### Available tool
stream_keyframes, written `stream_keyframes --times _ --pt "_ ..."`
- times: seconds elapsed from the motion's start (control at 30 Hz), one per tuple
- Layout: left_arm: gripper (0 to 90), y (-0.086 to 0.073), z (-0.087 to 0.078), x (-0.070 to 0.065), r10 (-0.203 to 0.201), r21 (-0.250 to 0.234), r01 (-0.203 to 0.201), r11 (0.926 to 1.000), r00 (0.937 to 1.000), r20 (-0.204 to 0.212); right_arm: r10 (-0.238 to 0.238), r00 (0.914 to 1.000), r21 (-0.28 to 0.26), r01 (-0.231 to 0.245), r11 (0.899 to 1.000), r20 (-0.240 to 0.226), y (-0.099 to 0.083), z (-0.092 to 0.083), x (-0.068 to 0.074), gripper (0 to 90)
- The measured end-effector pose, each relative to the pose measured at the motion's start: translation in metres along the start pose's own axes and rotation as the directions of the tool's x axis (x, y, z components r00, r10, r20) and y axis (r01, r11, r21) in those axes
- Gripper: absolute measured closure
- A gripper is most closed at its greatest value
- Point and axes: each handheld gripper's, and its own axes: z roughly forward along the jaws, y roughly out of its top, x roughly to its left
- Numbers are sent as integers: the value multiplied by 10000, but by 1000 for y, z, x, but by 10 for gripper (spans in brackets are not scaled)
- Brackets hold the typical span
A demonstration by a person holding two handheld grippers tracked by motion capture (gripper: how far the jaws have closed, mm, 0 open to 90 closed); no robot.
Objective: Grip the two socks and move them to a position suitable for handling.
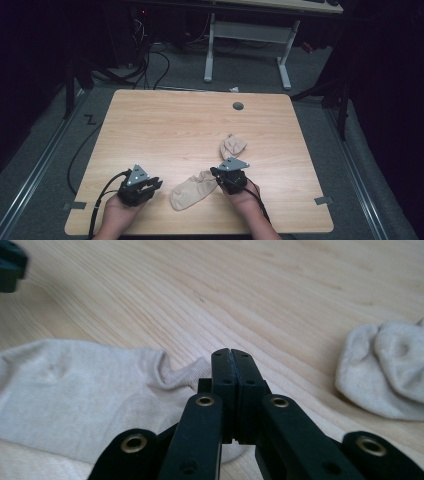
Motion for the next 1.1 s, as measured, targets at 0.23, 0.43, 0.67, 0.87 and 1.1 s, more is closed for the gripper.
stream_keyframes --times 0.23,0.43,0.67,0.87,1.1 --pt "786 1 18 -45 1241 745 -1326 9884 9864 1080 -119 9998 781 131 9969 -155 -4 23 -2 870" --pt "785 -2 25 -44 1312 1050 -1415 9843 9864 993 -91 9996 1190 120 9928 -255 -9 31 -5 854" --pt "770 -7 31 -34 395 795 -447 9958 9971 655 -79 9983 1254 152 9920 -586 -22 14 3 852" --pt "748 -8 28 -37 642 925 -740 9930 9924 1052 -93 9962 1355 210 9906 -865 -37 -7 13 848" --pt "689 -5 22 -41 1207 908 -1291 9875 9884 921 -84 9967 943 161 9954 -812 -37 -18 16 802"
